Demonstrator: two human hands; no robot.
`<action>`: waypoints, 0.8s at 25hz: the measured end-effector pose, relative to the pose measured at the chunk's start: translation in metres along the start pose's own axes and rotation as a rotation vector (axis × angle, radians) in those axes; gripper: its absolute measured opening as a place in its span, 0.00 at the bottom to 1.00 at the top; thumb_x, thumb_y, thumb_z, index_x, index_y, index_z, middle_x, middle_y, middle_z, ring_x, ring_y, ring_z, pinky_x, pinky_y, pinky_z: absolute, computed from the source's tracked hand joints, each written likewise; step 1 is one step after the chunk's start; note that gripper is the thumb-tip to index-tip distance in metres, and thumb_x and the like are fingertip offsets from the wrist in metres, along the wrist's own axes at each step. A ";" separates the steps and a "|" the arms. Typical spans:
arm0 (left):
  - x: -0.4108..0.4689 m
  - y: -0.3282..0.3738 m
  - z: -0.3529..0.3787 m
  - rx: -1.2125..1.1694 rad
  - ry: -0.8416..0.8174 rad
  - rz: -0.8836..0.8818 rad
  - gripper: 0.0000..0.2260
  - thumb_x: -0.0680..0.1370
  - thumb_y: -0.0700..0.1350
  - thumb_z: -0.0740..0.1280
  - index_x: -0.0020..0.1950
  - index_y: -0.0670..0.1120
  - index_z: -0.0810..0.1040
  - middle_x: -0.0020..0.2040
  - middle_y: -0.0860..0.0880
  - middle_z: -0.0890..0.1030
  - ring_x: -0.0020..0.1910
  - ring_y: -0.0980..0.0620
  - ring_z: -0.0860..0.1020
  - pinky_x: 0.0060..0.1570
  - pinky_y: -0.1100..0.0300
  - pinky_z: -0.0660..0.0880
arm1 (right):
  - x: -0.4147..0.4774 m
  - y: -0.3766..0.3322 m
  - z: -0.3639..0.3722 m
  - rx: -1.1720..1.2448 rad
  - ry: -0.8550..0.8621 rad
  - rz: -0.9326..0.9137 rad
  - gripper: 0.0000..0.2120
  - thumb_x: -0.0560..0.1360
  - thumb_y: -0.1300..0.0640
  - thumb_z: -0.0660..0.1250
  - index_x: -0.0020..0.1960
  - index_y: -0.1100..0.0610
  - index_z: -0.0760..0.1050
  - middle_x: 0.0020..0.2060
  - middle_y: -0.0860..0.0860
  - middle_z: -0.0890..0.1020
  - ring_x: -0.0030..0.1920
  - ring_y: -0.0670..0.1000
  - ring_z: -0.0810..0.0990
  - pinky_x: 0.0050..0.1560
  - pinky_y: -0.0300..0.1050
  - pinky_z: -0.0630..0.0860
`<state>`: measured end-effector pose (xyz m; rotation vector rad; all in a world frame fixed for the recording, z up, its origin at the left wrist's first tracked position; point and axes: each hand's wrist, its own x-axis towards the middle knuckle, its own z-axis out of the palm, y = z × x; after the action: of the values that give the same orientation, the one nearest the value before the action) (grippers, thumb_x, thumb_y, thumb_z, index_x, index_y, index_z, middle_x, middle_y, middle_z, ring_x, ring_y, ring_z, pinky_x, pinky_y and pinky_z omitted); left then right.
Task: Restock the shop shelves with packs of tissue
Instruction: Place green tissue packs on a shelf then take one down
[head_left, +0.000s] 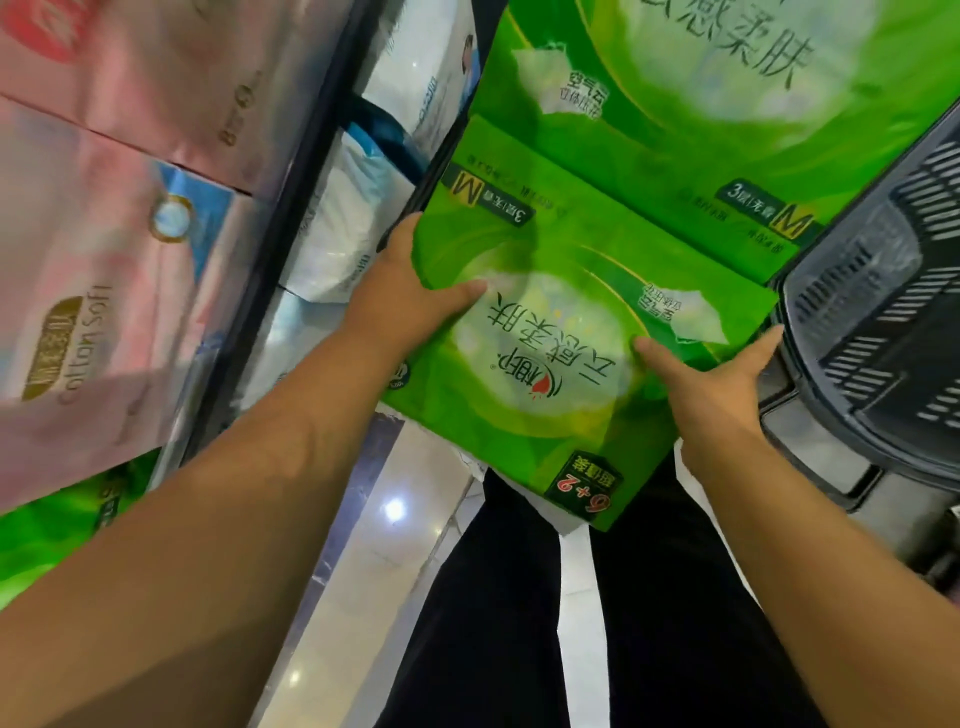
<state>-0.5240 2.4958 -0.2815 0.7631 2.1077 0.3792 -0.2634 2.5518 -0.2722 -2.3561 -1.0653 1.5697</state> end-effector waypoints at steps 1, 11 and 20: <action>0.000 0.003 -0.001 -0.017 0.004 -0.010 0.39 0.70 0.59 0.74 0.75 0.53 0.59 0.67 0.50 0.73 0.63 0.50 0.72 0.58 0.60 0.67 | 0.000 -0.003 -0.001 0.101 0.001 0.028 0.50 0.70 0.46 0.75 0.79 0.45 0.44 0.72 0.49 0.67 0.71 0.54 0.67 0.68 0.54 0.67; -0.066 -0.015 -0.013 -0.377 0.134 -0.185 0.24 0.73 0.68 0.61 0.63 0.56 0.73 0.59 0.52 0.79 0.55 0.55 0.79 0.55 0.54 0.75 | -0.039 -0.008 -0.034 0.485 -0.005 0.296 0.17 0.72 0.32 0.63 0.54 0.41 0.74 0.59 0.46 0.78 0.60 0.52 0.77 0.65 0.61 0.70; -0.191 -0.004 -0.087 -0.903 0.135 -0.339 0.26 0.80 0.63 0.48 0.45 0.52 0.82 0.37 0.57 0.84 0.35 0.59 0.82 0.34 0.62 0.77 | -0.122 -0.020 -0.105 0.637 -0.493 0.223 0.29 0.75 0.34 0.55 0.58 0.53 0.82 0.57 0.56 0.83 0.57 0.59 0.82 0.52 0.65 0.77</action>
<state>-0.5069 2.3708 -0.1139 -0.1473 1.8458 1.1003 -0.2107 2.5213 -0.1223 -1.7398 -0.2600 2.2210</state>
